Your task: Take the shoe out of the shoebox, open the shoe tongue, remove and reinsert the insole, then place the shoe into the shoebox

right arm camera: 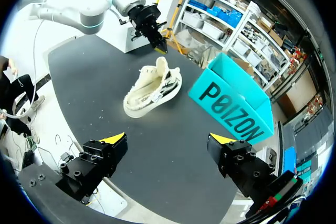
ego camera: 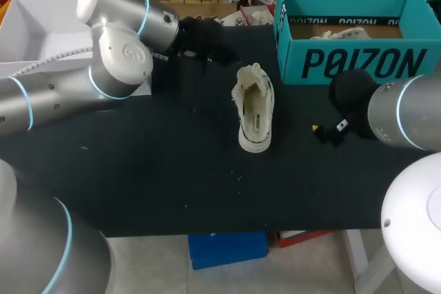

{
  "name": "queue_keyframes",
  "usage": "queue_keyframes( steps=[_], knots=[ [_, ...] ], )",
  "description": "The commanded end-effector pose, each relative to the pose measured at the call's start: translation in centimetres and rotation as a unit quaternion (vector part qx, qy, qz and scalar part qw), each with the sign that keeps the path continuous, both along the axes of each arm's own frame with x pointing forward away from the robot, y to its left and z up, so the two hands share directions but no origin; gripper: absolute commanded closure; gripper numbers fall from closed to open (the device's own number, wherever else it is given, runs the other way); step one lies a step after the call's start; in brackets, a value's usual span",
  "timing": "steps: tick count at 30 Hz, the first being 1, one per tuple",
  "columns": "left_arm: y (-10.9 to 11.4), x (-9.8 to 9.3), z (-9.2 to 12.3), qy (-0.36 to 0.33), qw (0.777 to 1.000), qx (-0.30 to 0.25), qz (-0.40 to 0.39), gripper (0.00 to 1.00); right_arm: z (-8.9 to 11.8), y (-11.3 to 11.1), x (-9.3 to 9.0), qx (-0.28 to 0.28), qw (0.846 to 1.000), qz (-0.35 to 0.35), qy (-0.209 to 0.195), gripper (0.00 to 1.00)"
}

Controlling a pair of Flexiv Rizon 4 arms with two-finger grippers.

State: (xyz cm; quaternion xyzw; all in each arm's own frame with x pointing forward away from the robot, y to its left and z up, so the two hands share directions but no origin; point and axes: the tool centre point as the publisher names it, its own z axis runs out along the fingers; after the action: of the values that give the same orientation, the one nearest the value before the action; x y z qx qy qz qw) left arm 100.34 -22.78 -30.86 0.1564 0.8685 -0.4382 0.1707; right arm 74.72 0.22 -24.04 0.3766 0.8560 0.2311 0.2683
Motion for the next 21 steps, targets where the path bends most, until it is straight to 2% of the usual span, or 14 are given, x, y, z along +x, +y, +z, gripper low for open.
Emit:
queue_keyframes(
  steps=[1, 8, 15, 21],
  knots=[
    [-1.8, 0.8, -1.0, 0.004, 1.0, 0.0, -0.005, 1.0, -0.1, 0.0, 0.0, 0.001, 1.0, 0.0, -0.001, 0.0],
    [-2.9, -0.3, -1.4, 0.015, 1.0, 0.001, -0.019, 1.0, -0.1, 0.0, 0.0, 0.001, 1.0, 0.0, -0.001, 0.0],
    [-2.5, -2.8, -1.7, 0.034, 0.999, 0.0, -0.024, 1.0, -0.1, 0.0, 0.0, 0.001, 1.0, 0.0, -0.001, 0.0],
    [-2.4, -5.2, -3.1, 0.067, 0.997, -0.005, -0.023, 1.0, -0.1, 0.0, 0.0, 0.001, 1.0, 0.0, -0.001, 0.0]
  ],
)
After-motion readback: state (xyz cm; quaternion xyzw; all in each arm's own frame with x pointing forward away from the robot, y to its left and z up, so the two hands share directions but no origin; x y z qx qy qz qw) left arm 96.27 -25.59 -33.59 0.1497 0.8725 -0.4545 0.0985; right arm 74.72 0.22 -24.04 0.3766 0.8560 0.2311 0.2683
